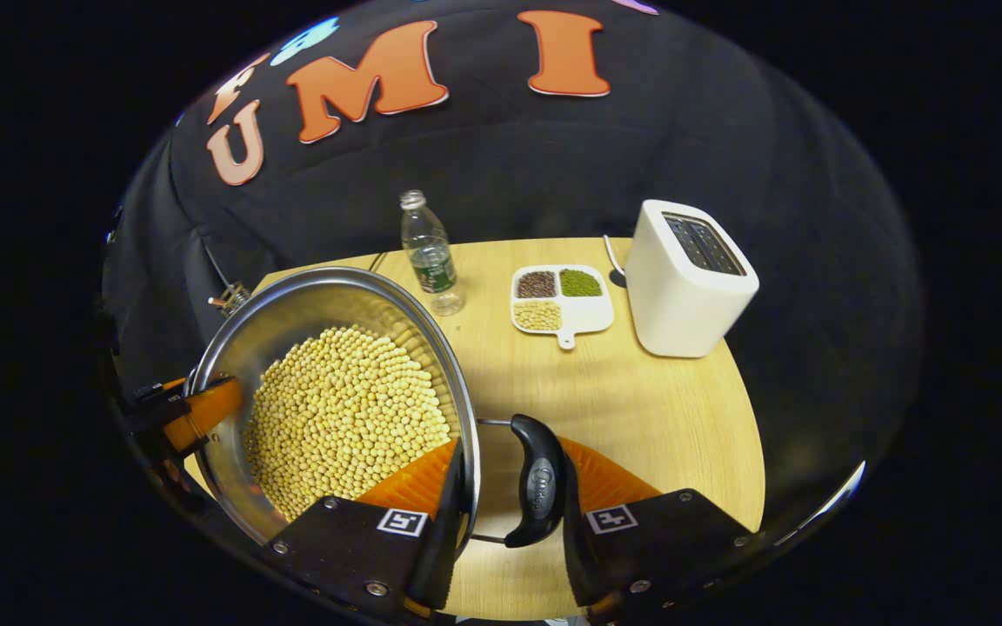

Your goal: First push the handle of the pot to place it horizontally, then grasp the pot with both hands and set it on the induction cooktop.

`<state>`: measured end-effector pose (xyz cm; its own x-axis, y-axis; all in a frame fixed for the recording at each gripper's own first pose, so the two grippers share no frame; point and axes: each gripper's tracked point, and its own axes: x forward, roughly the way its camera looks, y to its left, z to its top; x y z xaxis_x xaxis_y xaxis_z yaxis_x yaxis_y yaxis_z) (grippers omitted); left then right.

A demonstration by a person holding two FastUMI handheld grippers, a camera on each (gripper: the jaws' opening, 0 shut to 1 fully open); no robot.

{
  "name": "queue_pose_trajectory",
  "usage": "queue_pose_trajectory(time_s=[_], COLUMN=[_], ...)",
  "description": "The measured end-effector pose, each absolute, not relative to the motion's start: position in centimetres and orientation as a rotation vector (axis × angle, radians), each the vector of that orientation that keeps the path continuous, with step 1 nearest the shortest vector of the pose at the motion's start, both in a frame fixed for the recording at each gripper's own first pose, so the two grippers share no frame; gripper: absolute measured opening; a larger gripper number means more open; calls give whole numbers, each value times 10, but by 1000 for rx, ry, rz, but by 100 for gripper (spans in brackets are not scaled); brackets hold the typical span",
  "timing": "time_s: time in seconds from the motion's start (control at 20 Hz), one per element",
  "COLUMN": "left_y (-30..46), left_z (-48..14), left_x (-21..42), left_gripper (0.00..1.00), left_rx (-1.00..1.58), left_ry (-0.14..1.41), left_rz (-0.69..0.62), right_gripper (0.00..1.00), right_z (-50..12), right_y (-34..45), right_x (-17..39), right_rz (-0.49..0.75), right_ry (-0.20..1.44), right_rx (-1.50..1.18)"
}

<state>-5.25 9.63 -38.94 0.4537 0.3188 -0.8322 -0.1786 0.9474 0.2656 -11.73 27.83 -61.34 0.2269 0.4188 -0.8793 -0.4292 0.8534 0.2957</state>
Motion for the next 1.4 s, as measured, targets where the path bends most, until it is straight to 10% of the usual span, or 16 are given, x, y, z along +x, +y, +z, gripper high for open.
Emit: queue_pose_trajectory(time_s=[0.85, 1.4], left_y=[276, 308], left_z=[-341, -424], left_x=[-83, -50], left_gripper=[71, 71], left_rx=[102, 99], left_ry=[1050, 1098], left_rz=[405, 367], right_gripper=[52, 52], right_z=[-612, -605], right_y=[286, 280], right_x=[-110, -111], right_rz=[660, 616], right_ry=[1164, 1208], right_rx=[-65, -84])
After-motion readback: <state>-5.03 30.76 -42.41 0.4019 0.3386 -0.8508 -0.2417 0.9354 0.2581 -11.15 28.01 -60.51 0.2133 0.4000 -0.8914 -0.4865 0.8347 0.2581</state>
